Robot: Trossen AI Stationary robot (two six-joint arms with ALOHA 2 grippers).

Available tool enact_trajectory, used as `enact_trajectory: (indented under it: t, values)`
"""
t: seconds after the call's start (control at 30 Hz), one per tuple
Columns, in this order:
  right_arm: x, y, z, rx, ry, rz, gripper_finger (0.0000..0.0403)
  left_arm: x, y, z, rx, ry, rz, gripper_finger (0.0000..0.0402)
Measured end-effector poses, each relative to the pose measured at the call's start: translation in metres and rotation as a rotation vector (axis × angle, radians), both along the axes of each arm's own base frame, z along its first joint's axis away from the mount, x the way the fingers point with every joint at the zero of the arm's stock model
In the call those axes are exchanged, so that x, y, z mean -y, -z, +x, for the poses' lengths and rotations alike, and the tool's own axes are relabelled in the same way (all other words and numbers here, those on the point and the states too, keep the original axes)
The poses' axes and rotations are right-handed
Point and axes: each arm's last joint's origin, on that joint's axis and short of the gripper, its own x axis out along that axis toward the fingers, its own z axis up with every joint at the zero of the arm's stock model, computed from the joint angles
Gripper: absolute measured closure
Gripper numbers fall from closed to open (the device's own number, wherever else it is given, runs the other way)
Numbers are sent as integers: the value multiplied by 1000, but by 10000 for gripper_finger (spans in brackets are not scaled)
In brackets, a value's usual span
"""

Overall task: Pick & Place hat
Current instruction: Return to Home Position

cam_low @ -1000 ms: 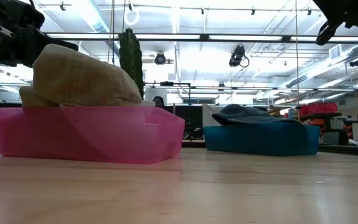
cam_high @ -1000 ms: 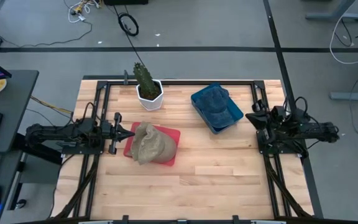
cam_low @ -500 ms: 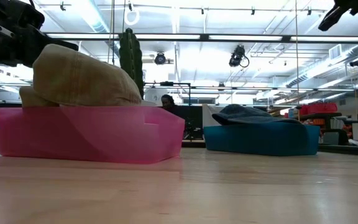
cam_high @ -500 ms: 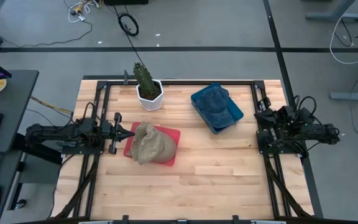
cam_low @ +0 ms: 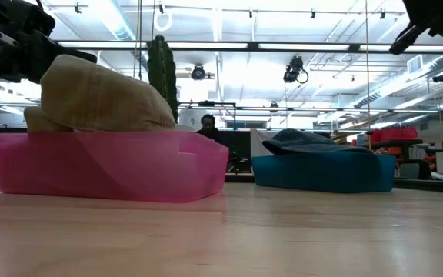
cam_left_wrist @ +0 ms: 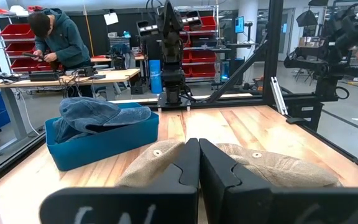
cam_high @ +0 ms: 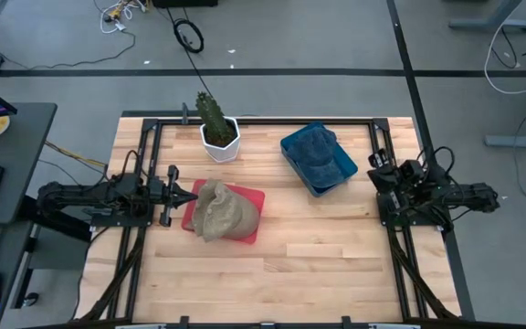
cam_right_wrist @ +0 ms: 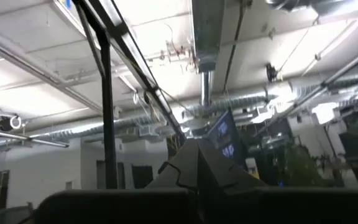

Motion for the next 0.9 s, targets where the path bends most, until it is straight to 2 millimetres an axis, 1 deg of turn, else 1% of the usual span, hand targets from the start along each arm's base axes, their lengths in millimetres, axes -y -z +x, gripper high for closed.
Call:
enact_trajectory:
  t: [0.07,0.13,0.43,0.73,0.9]
  values:
    - [0,-1,-1,16,9,-16,401,0,0,0,0,0,0,399]
    - [0,1,1,-8,7,-26,401,0,0,0,0,0,0,399]
    - [0,26,14,-292,8,-48,401,0,0,0,0,0,0,399]
    - [-1,45,18,-486,32,-139,402,0,0,0,1,0,0,399]
    - [-1,50,19,-534,44,-181,403,0,0,0,1,0,0,399]
